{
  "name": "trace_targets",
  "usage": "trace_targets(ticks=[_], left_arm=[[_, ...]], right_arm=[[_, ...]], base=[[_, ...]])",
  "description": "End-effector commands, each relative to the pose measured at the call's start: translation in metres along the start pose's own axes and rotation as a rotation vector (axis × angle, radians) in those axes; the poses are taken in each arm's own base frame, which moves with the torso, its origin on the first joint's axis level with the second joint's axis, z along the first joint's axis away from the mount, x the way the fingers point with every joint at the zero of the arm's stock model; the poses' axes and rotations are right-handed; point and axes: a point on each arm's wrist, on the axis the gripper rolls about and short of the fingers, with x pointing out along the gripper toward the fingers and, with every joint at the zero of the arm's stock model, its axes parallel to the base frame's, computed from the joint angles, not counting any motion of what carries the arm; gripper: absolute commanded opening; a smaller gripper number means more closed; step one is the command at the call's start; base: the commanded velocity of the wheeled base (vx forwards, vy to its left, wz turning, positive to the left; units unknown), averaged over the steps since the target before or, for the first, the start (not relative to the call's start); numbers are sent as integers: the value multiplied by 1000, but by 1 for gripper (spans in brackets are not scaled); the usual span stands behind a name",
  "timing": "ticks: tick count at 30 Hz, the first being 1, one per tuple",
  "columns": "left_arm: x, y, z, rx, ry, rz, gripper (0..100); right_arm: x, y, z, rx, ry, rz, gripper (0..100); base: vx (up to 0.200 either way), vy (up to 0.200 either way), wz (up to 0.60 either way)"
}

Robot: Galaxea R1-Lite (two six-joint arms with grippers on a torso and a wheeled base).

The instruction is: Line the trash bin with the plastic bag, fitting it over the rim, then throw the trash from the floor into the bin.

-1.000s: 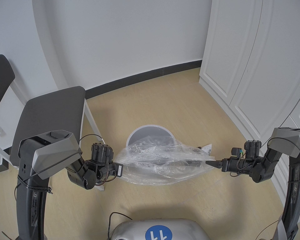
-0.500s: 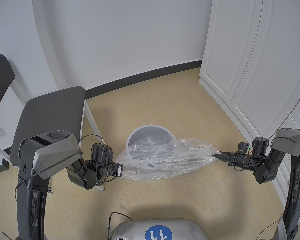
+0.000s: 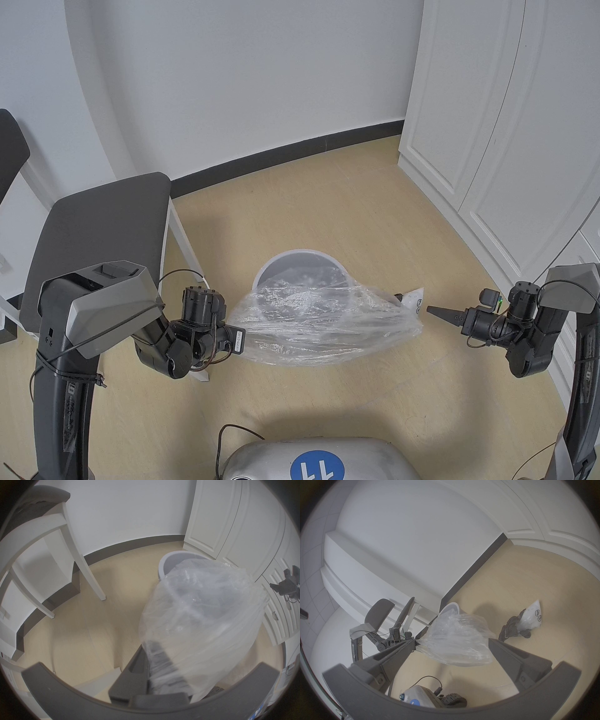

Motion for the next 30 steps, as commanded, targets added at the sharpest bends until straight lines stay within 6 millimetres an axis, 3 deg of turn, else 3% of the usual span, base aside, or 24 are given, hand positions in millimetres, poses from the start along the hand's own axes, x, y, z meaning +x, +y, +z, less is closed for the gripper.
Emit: trace_targets(ticks=[1, 5, 10, 13, 20, 26, 30], left_arm=[[-3, -2, 2, 0, -7, -3, 0], [-5, -4, 3, 3, -10, -8, 0], [-8, -8, 7, 6, -30, -16, 0], [-7, -8, 7, 6, -36, -16, 0], [-7, -8, 9, 4, -45, -18, 0], [-6, -11, 18, -8, -124, 8, 0], [-4, -11, 15, -6, -108, 15, 0]], right_arm=[[12, 4, -7, -24, 4, 5, 100], [26, 18, -5, -50, -18, -11, 100], [39, 59, 10, -122, -57, 28, 100], [45, 70, 11, -217, -81, 5, 100], [61, 65, 6, -446, -148, -170, 100], [93, 60, 23, -737, -322, -586, 100], [98, 55, 16, -848, -285, -704, 100]], base=[[0, 0, 0], [0, 0, 0], [0, 0, 0], [0, 0, 0], [0, 0, 0], [0, 0, 0], [0, 0, 0]])
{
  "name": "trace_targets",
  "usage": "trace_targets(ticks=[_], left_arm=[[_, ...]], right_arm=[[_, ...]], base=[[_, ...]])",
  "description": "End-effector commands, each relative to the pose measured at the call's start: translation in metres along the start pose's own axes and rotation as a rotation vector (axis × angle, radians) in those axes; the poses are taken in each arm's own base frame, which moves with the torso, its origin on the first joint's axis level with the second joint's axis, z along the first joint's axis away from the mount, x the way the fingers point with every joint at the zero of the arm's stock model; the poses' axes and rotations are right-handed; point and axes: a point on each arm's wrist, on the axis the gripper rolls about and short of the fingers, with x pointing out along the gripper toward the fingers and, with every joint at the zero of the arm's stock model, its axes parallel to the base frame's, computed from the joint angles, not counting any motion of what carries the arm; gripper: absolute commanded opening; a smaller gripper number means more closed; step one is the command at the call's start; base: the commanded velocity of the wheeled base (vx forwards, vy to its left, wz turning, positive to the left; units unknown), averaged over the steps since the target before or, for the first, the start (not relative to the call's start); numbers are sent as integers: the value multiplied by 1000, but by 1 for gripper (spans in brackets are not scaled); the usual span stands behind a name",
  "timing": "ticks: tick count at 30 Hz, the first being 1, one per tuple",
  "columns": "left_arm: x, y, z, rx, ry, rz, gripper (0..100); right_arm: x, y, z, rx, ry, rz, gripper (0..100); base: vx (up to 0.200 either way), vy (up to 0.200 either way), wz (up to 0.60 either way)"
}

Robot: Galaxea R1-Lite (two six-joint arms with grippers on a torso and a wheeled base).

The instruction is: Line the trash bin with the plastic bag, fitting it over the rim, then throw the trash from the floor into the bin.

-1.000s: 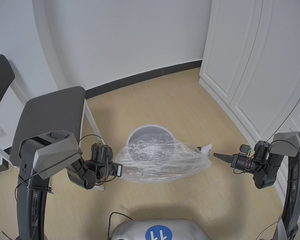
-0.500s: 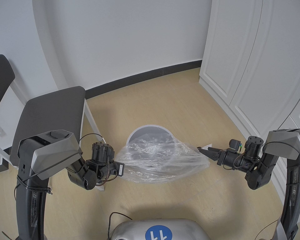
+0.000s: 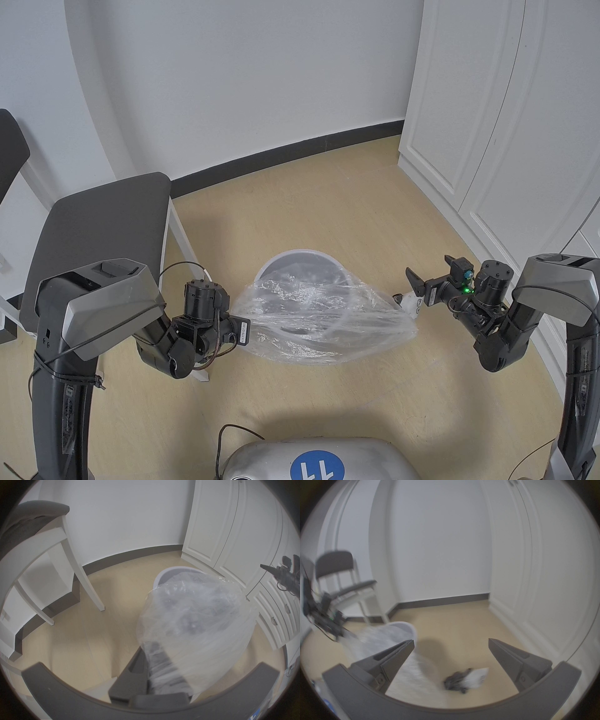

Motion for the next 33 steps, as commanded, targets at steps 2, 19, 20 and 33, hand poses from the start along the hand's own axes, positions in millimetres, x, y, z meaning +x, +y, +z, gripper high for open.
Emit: trace_targets(ticks=[2, 19, 20, 33], left_arm=[[2, -1, -2, 1, 0, 20, 0], [-51, 18, 12, 60, 116, -105, 100], [-56, 18, 14, 57, 117, -130, 100], [-87, 23, 18, 88, 133, -311, 100]], right_arm=[[18, 18, -12, -188, -8, -96, 100], [-2, 49, -20, -195, 62, 0, 100], [-2, 50, -21, -195, 64, 4, 100], [-5, 101, -40, -216, 91, 116, 100]], base=[[0, 0, 0], [0, 0, 0], [0, 0, 0], [0, 0, 0]])
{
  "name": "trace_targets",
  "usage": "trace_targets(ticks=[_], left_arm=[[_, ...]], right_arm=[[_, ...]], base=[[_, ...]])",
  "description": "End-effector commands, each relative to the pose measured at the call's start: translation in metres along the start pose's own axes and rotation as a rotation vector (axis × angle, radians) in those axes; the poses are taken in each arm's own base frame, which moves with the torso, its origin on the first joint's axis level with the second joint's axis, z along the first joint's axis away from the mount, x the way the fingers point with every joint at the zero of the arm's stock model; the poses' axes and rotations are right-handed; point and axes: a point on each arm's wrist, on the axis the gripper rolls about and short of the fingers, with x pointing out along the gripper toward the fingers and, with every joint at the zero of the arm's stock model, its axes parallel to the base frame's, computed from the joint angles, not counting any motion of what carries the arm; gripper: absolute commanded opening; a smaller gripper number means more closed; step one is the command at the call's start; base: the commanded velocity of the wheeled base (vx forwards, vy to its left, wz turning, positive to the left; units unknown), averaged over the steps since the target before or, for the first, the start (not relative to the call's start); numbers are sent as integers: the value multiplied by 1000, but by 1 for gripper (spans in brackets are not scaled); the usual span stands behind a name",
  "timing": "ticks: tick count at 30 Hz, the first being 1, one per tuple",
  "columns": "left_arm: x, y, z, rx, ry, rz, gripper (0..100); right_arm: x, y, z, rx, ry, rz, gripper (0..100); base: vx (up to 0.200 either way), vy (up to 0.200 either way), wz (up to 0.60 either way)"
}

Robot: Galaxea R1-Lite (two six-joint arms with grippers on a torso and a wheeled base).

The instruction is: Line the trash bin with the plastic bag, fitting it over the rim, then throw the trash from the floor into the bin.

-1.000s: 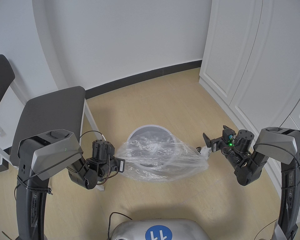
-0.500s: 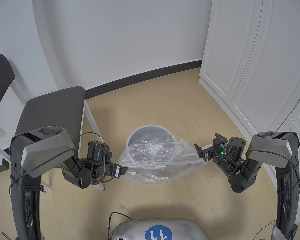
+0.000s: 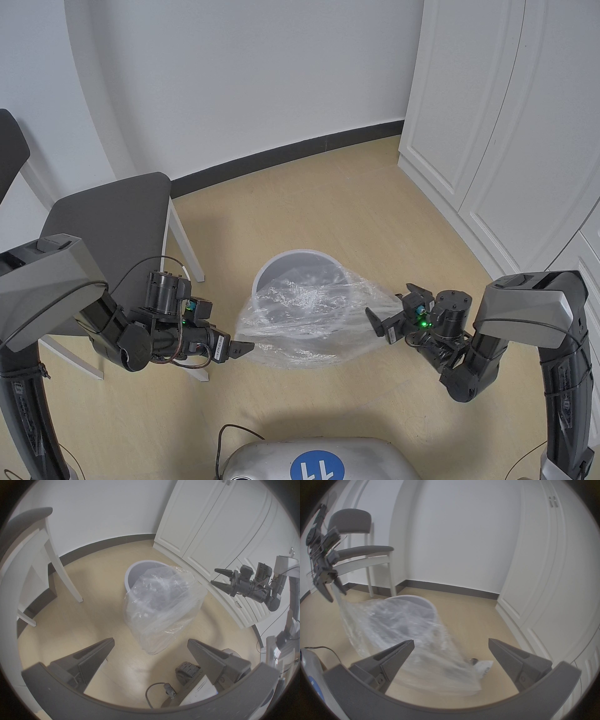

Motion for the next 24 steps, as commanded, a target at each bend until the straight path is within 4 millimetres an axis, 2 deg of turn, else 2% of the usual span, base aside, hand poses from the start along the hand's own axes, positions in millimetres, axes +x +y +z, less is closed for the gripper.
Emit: trace_targets(ticks=[1, 5, 13, 17, 24], left_arm=[[-11, -1, 4, 36, -24, 7, 100], [-16, -6, 11, 55, -42, 49, 100], [-17, -14, 12, 80, -83, 106, 100], [-22, -15, 12, 86, -111, 109, 100], [-27, -16, 15, 89, -124, 111, 100]], right_arm=[[9, 28, -4, -21, -29, 41, 100], [20, 37, 10, -124, -102, 34, 100], [36, 52, 29, -237, -80, 82, 100], [34, 58, 37, -252, -51, 125, 100], [25, 55, 45, -344, -27, 152, 100]], base=[[0, 0, 0], [0, 0, 0], [0, 0, 0], [0, 0, 0], [0, 0, 0]])
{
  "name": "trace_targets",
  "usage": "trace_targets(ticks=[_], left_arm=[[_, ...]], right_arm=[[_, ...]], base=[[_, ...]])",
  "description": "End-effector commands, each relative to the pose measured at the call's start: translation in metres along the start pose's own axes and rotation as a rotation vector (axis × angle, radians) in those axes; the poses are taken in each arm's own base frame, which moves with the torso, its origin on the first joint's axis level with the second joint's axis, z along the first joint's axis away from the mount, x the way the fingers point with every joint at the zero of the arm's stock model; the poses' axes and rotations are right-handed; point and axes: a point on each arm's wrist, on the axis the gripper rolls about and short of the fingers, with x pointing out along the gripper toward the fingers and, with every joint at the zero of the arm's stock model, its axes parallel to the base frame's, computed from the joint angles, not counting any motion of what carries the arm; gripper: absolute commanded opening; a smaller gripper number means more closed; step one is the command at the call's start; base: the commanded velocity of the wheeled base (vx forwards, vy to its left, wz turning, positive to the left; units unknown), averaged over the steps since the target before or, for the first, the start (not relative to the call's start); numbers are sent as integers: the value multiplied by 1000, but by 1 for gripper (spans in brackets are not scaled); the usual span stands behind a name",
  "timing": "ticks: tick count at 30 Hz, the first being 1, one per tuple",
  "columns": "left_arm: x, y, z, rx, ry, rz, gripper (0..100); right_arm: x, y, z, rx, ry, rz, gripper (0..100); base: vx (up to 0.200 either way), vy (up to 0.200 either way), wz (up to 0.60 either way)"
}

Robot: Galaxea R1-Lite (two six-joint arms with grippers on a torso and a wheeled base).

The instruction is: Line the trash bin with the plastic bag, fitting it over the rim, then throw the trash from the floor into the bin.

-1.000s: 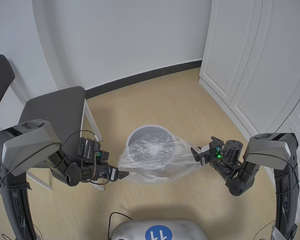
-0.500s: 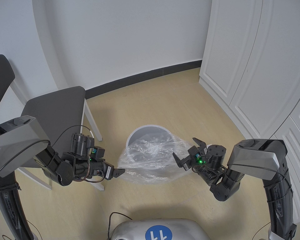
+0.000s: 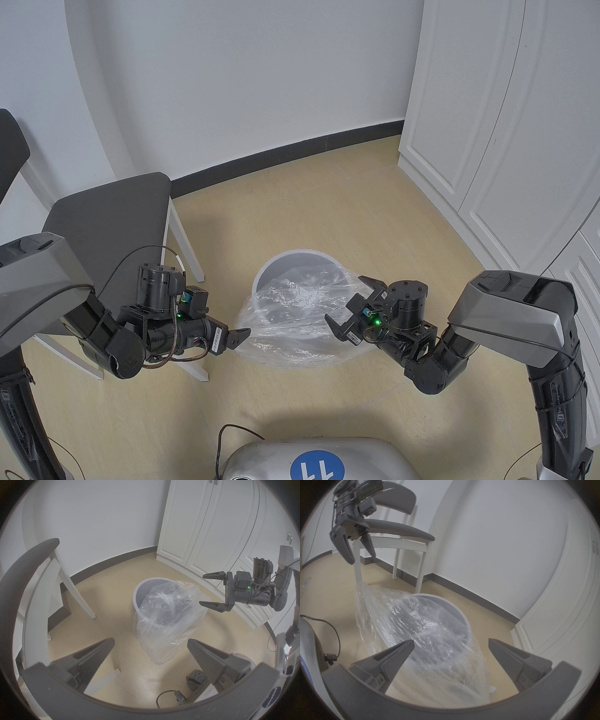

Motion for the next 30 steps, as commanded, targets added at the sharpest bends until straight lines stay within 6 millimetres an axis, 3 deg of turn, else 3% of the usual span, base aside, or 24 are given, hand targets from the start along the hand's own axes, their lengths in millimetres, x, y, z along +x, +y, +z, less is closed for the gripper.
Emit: trace_targets(ticks=[1, 18, 30], left_arm=[[-4, 0, 3, 2, -12, 1, 100], [-2, 1, 0, 20, -1, 2, 100], [-2, 2, 0, 22, -3, 5, 100]], right_arm=[[-8, -4, 10, -17, 0, 11, 100], [-4, 5, -24, -119, 181, 108, 100], [7, -7, -35, -138, 196, 70, 100]], base=[[0, 0, 0], [0, 0, 0], [0, 0, 0]])
